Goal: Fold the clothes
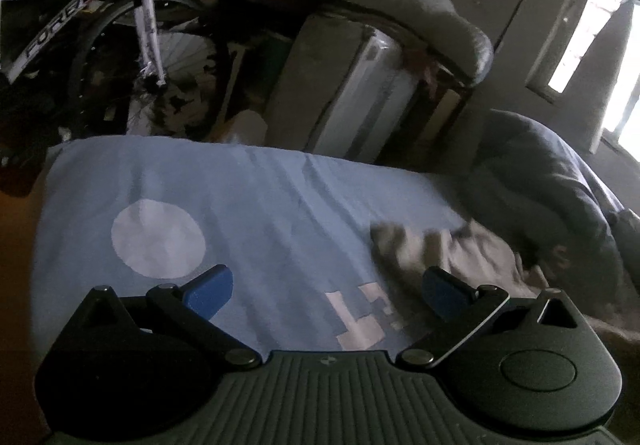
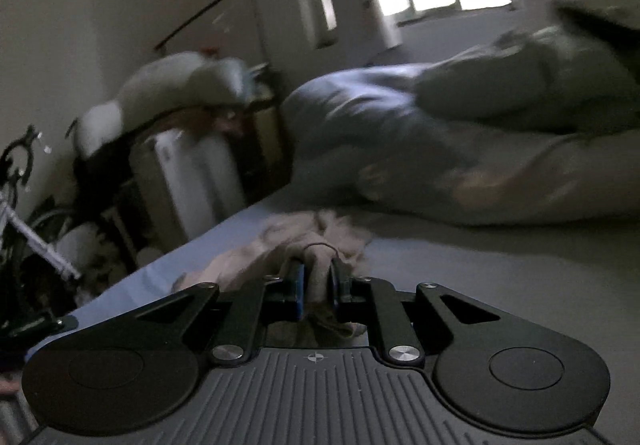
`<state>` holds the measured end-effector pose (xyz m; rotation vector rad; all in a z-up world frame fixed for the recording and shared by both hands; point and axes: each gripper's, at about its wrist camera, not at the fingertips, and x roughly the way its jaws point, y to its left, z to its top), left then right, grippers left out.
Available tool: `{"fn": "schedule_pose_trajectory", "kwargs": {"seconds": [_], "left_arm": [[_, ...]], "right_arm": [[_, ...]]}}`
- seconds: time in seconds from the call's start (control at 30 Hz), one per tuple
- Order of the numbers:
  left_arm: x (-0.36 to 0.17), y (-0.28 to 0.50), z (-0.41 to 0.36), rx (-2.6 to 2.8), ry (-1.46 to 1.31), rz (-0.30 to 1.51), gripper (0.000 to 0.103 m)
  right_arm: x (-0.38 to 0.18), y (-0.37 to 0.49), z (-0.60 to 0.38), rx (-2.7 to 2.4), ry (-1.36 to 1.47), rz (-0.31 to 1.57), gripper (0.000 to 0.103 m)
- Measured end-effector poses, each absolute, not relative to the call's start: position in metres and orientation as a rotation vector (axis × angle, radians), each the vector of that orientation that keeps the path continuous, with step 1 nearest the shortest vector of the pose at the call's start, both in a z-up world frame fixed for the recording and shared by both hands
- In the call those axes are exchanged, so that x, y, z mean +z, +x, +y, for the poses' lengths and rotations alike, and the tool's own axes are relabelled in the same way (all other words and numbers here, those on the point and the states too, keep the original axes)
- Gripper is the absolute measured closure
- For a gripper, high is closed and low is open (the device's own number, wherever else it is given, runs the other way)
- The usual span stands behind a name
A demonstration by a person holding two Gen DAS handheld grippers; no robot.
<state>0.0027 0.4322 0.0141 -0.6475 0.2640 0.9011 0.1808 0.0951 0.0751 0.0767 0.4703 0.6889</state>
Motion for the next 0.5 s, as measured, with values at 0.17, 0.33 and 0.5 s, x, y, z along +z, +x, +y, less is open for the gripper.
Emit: {"fn": "schedule_pose_trajectory", "kwargs": {"seconds": [0.17, 0.33, 0.5], "left_arm": [[0.018, 0.010, 0.420, 0.847, -0.602, 0.273, 0.000], [0.021, 0.033, 0.388, 0.707, -0.538, 0.319, 0.000], [0.017, 0.055, 0.344, 0.473, -0.500, 0.381, 0.000]], "right_arm": [[0.102, 0.153, -0.015, 0.558, 0.081, 0.469, 0.089], [0.100, 0.104, -0.116, 0.388, 0.074, 0.500, 0.089], [0.093, 0.046, -0.208, 0.262, 0.103, 0.544, 0.089]]}}
